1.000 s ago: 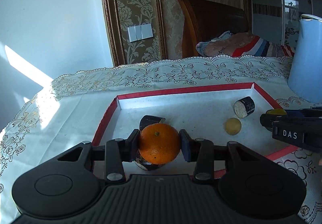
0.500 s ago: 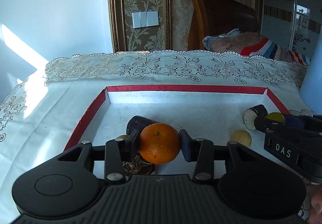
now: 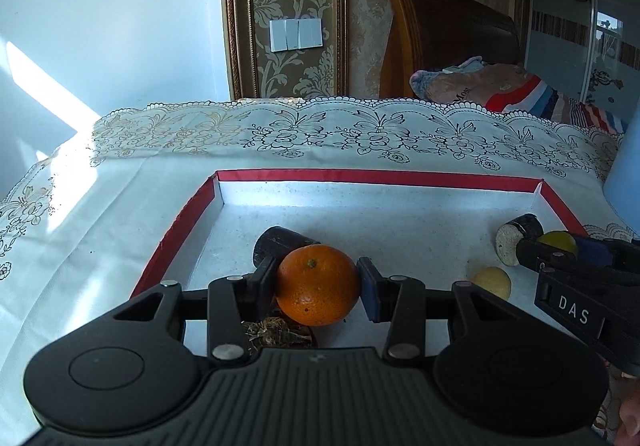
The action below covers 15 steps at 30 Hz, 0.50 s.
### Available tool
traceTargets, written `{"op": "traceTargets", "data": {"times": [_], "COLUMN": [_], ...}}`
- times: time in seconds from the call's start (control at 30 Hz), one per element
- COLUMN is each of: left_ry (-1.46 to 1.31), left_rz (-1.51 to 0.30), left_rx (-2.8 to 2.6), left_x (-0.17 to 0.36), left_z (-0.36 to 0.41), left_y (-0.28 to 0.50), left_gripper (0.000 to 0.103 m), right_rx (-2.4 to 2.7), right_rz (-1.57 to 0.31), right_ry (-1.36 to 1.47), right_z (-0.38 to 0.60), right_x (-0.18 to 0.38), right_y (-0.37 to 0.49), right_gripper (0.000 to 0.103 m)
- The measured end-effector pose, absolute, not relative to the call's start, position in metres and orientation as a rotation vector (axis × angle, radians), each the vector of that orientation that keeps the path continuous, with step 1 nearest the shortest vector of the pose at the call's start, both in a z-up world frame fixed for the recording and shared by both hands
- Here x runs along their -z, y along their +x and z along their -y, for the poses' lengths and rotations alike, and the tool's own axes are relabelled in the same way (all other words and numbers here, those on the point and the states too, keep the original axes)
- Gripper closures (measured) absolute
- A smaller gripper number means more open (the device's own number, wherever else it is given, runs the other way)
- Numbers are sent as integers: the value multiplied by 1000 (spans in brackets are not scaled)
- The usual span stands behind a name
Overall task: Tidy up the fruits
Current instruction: 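Lower the orange and green fruit into the tray and open both grippers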
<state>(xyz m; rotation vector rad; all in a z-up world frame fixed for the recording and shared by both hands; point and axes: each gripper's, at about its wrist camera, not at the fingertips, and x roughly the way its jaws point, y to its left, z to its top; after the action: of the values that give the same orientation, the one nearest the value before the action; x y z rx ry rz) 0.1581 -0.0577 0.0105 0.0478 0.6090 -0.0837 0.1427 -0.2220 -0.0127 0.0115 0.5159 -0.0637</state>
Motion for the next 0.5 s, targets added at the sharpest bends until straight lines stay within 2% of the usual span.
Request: {"op": "traceTargets", "data": {"times": [0.07, 0.2, 0.33, 0.37, 0.4, 0.43, 0.5], "left_ry": [43, 40, 32, 32, 31, 30, 29], "left_rz": [-608, -602, -598, -596, -594, -592, -587], "left_rx": [83, 84, 88, 87, 86, 85, 85], "left_x": [-10, -10, -10, -11, -11, -11, -11], "left_z": [57, 57, 54, 54, 54, 53, 53], "left_y": [158, 157, 155, 154, 154, 153, 152], "left_gripper": [60, 59, 58, 57, 56, 55, 49], "right_rx": [67, 80, 80, 85, 96, 108, 103], "right_rz": [-514, -504, -506, -504, -501, -495, -494], "right_ry": [7, 3, 15, 16, 17, 19, 27], "right_z": [222, 221, 223, 223, 224, 224, 226], "right_x": [13, 13, 13, 13, 13, 13, 12], "right_y": [142, 141, 141, 141, 140, 139, 139], "right_gripper": [70, 52, 51, 46, 34, 28, 27]}}
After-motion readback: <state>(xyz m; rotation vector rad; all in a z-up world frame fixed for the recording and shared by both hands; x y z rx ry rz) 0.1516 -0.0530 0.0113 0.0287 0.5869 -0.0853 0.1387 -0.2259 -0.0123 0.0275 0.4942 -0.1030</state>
